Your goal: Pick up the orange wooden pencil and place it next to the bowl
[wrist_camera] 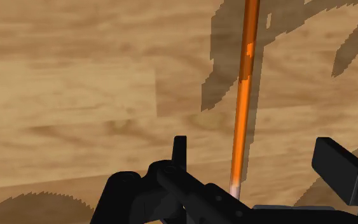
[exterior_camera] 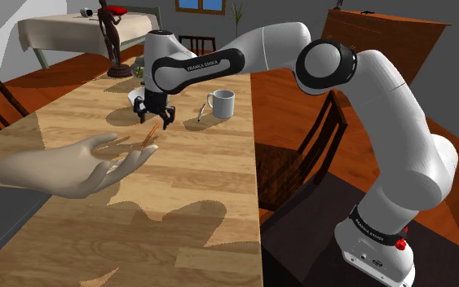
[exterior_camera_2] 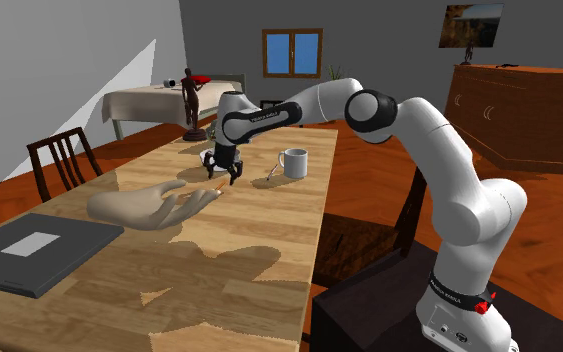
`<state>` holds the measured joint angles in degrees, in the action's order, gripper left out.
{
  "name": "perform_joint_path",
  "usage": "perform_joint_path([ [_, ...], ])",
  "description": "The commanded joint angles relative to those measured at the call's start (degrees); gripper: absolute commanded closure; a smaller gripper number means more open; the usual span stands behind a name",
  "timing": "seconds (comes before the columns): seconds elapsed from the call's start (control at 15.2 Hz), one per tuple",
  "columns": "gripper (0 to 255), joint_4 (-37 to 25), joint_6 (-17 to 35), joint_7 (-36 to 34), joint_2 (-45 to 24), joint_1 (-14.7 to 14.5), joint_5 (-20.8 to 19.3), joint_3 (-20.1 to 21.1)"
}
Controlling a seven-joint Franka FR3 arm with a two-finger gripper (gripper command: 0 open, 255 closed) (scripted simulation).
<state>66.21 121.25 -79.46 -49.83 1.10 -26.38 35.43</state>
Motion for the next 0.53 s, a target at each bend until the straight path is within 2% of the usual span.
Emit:
perform_joint_path([
  [0.0, 0, 0.0, 0.0, 0.0, 0.0, 0.0, 0.0, 0.0],
  [0.33, 0, 0.8, -3.7, 0.6, 4.5, 1.6, 1.7, 1.6],
  [0.46, 0, 0.8, -3.7, 0.6, 4.5, 1.6, 1.7, 1.6],
])
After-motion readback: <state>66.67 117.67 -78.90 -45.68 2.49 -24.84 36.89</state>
